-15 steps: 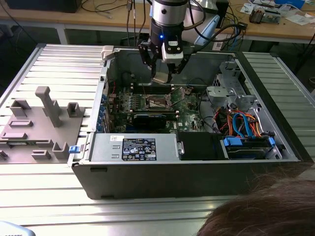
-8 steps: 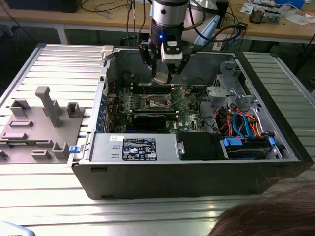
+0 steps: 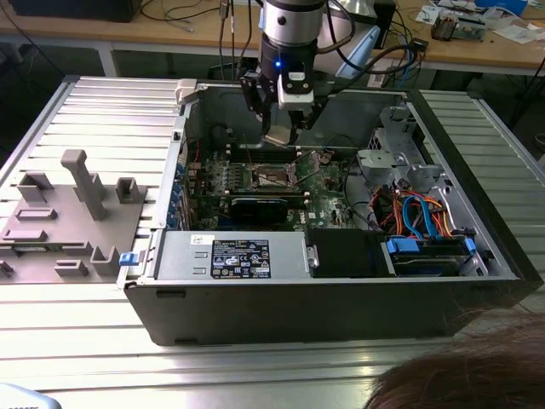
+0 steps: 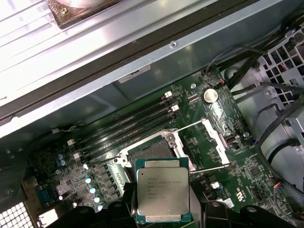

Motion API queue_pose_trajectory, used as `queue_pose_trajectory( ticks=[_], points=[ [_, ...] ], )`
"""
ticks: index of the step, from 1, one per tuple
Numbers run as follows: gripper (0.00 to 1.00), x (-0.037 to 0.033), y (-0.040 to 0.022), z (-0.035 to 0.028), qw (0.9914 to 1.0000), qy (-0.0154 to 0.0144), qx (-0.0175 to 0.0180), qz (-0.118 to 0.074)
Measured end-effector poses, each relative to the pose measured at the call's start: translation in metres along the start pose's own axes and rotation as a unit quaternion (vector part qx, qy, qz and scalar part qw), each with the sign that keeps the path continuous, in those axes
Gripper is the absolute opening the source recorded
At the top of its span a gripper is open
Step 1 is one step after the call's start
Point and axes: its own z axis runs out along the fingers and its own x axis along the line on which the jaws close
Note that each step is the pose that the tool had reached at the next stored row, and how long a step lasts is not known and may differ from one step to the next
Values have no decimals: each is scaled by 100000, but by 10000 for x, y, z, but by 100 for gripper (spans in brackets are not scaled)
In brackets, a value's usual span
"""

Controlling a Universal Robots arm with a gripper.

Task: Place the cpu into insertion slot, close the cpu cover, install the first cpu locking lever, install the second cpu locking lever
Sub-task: 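Place the cpu into insertion slot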

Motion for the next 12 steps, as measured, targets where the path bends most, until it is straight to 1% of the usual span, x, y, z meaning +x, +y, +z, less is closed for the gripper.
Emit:
queue_pose_trajectory(
  ticks=[12],
  points=[
    [54, 0, 0, 6, 99974, -138, -42, 2256]
  ],
)
